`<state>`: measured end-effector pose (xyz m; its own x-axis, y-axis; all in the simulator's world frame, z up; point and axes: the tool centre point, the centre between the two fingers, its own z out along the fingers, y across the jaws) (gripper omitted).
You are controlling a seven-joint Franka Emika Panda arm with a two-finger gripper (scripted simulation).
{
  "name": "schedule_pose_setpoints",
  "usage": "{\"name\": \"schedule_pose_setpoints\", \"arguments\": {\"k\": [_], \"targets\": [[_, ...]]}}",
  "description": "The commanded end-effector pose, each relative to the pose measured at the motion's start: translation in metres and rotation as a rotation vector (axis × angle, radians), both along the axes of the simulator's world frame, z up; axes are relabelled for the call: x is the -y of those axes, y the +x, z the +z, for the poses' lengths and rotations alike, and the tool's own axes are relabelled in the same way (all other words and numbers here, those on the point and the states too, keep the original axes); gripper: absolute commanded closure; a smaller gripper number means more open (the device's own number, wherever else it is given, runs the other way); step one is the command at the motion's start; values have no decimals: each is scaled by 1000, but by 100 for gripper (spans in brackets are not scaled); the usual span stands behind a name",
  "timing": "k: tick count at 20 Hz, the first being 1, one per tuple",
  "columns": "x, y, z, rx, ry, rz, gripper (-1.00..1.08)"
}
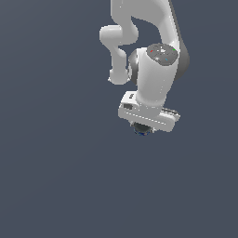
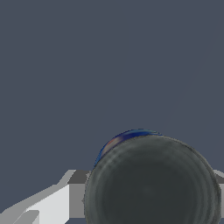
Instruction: Pick up the object and move it to a goal position.
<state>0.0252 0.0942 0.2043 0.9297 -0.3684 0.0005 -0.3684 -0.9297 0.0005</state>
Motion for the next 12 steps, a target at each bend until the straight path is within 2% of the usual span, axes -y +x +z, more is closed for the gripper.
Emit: {"name": "schedule_pose_setpoints", "arguments": {"k": [1,12], "targets": [[-9,5,27,0,0,0,108],[-45,27,125,0,0,0,108]]}}
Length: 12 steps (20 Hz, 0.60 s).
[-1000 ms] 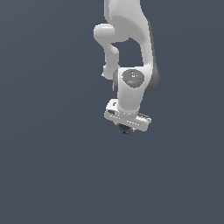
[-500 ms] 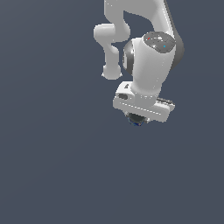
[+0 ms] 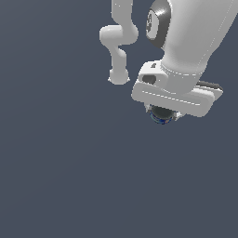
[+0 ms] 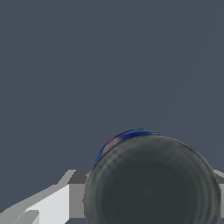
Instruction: Pick up the object and move it to a goal position.
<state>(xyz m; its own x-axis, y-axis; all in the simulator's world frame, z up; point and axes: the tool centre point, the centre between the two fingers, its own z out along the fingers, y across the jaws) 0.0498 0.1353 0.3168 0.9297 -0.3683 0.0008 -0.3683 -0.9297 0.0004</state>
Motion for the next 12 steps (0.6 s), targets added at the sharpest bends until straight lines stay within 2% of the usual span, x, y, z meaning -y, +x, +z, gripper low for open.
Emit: {"name": "schedule_pose_setpoints", "arguments": {"k": [1,12], "targets": [[-7,4,19,0,0,0,108],[-26,18,70,-1,1,0,108]]}}
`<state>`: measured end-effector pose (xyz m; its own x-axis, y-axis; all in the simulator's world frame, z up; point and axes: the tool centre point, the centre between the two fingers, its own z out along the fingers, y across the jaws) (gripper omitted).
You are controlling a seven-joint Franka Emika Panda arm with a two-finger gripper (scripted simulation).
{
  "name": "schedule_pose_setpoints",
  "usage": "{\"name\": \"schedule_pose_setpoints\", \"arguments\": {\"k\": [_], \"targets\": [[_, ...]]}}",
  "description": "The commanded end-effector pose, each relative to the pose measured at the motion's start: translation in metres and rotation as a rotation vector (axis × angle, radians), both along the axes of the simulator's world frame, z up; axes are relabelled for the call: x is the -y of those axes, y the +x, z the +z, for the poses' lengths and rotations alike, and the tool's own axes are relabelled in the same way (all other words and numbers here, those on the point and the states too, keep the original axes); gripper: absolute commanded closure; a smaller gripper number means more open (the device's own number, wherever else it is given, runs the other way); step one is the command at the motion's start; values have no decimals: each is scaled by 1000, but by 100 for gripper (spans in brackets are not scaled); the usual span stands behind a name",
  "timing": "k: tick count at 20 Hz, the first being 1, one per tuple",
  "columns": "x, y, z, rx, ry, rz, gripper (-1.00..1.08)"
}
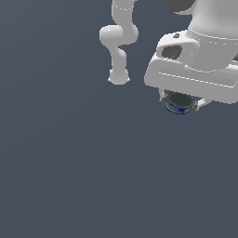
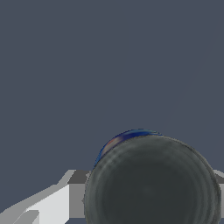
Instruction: Pick up the object and move it to a goal position.
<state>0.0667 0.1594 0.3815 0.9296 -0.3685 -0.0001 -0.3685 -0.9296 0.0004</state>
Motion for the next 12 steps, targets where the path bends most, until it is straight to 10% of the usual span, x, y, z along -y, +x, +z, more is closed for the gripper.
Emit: {"name": "schedule_pose_setpoints", "arguments": {"k": [1,12], "targets": [[-3,2,8,0,0,0,108],[-7,6,19,0,0,0,108]]}}
